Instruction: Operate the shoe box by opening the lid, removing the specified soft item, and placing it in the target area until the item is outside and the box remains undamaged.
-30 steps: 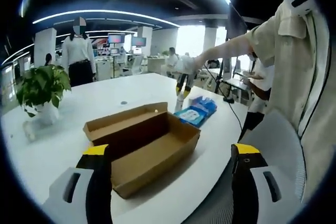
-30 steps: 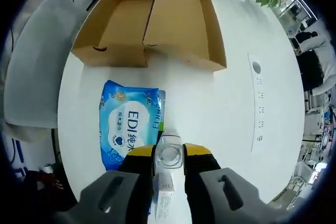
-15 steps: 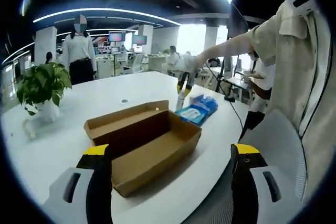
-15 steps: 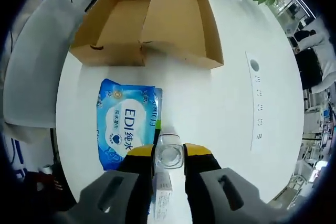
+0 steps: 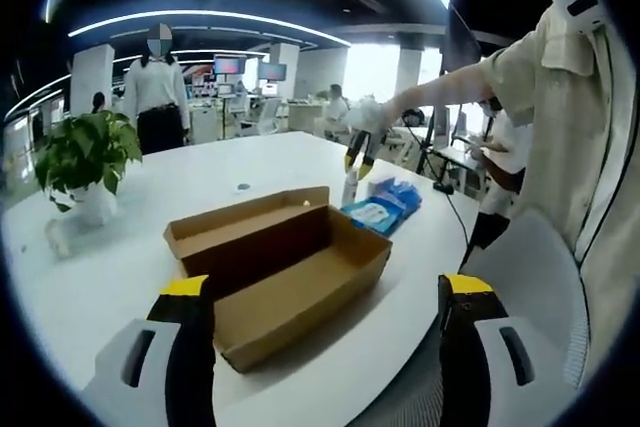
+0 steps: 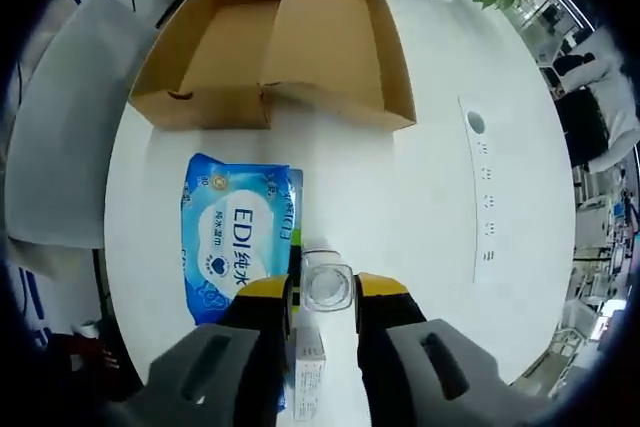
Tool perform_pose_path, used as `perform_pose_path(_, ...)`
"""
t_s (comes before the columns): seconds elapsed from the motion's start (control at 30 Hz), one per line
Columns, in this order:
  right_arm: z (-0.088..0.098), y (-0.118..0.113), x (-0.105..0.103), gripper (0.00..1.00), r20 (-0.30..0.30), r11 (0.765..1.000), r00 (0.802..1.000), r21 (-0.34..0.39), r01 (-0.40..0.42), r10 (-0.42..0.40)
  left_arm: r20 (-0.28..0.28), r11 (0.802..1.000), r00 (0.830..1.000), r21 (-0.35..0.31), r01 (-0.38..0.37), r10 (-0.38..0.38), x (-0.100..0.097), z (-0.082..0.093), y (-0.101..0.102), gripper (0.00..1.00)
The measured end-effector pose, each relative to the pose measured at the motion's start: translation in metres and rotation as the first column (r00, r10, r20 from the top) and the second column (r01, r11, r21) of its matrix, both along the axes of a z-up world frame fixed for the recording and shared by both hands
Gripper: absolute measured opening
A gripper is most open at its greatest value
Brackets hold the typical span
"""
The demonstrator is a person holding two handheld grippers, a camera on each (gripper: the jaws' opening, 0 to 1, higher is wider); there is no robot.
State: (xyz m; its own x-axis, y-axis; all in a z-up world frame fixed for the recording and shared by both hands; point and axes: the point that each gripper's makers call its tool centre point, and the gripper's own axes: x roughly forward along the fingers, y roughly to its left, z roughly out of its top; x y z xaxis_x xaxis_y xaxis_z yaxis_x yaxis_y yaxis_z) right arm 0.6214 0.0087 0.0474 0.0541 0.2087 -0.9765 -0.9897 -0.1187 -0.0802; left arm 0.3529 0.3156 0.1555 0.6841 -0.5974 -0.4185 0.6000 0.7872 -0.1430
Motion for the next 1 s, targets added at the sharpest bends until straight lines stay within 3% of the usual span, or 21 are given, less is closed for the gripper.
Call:
perform_pose_path(0.37,0.02,0.012,0.007,0.31,0.022,0.993,0.996,0.086,0.081,-0.084,-0.024,0.995,0.995,0.021,-0.094,0.095,0.013,-0.012,0.021,0.83)
perform_pose_path(0.6,0.034,0.029,0.009,0.34,0.006,0.977,0.99,0.164,0.139,-0.142,-0.066,0.985,0.983,0.042,-0.169,0.172,0.022,-0.034,0.041,0.74)
perform_pose_path(0.77,0.041,0.043,0.015,0.33,-0.02,0.942,0.968,0.226,0.248,-0.251,-0.096,0.976,0.972,0.054,-0.21,0.215,0.029,-0.048,0.052,0.61)
perform_pose_path(1.0,0.046,0.069,0.015,0.3,-0.088,0.878,0.932,0.313,0.362,-0.353,-0.161,0.954,0.94,0.044,-0.297,0.3,0.035,-0.07,0.069,0.44)
